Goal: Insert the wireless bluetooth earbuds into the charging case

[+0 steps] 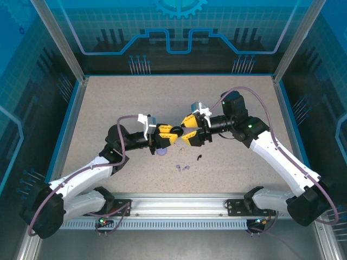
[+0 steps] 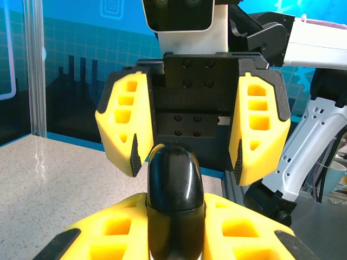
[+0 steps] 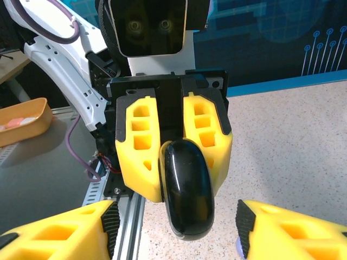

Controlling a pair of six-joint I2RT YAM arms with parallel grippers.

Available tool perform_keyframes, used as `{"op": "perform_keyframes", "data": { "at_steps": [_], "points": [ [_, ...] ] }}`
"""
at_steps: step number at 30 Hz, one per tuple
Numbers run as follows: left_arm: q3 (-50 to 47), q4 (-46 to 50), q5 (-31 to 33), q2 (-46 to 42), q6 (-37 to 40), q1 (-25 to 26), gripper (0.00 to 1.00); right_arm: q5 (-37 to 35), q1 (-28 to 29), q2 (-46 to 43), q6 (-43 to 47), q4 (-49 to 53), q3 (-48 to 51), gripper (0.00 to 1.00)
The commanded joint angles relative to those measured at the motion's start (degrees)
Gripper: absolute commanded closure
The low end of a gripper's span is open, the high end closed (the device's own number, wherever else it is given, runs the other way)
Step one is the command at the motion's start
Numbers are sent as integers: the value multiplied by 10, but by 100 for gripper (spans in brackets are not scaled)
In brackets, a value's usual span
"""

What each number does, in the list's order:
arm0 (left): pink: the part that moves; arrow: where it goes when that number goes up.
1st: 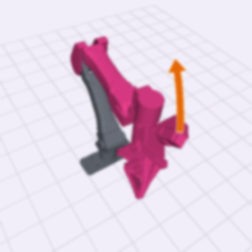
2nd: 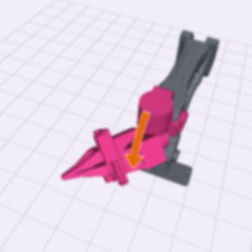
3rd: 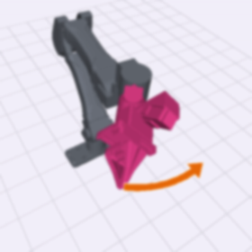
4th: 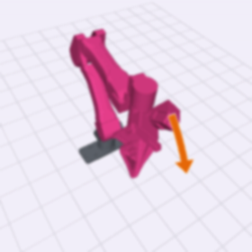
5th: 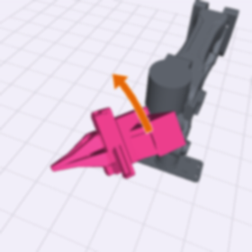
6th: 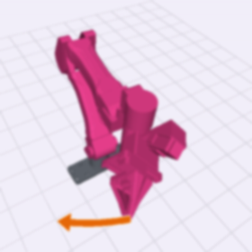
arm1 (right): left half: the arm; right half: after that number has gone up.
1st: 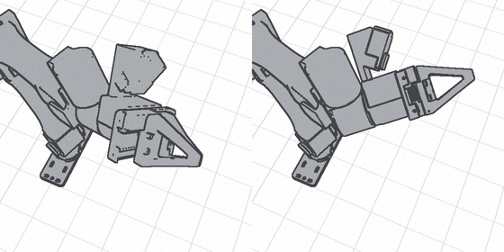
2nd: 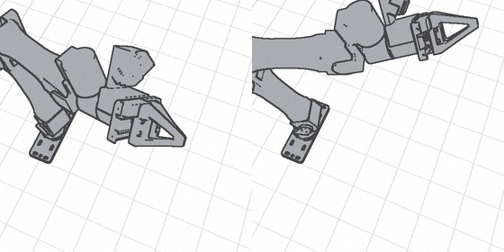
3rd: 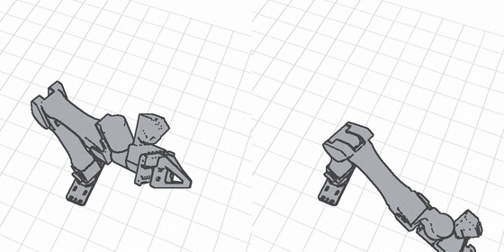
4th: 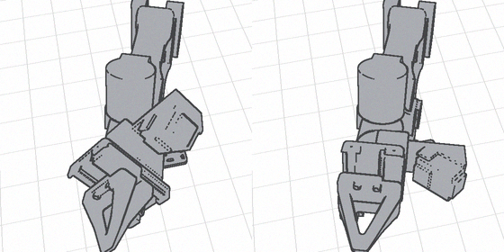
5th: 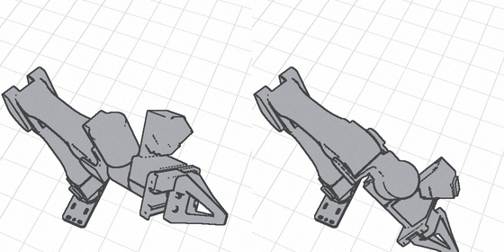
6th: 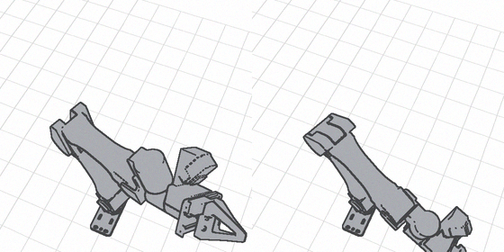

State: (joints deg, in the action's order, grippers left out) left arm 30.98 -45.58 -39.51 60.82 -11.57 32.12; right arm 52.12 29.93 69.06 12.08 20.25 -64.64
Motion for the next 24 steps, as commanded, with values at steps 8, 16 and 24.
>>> {"op": "perform_keyframes", "data": {
  "at_steps": [8,16,24],
  "points": [
    [7,-13,-13,-9,16,4,98,18,15,13,6,11,-24,50],
    [9,-7,-11,-7,17,3,98,20,20,21,5,16,-33,61],
    [7,-1,-9,-7,20,4,88,12,20,14,5,22,-30,71]
  ]
}}
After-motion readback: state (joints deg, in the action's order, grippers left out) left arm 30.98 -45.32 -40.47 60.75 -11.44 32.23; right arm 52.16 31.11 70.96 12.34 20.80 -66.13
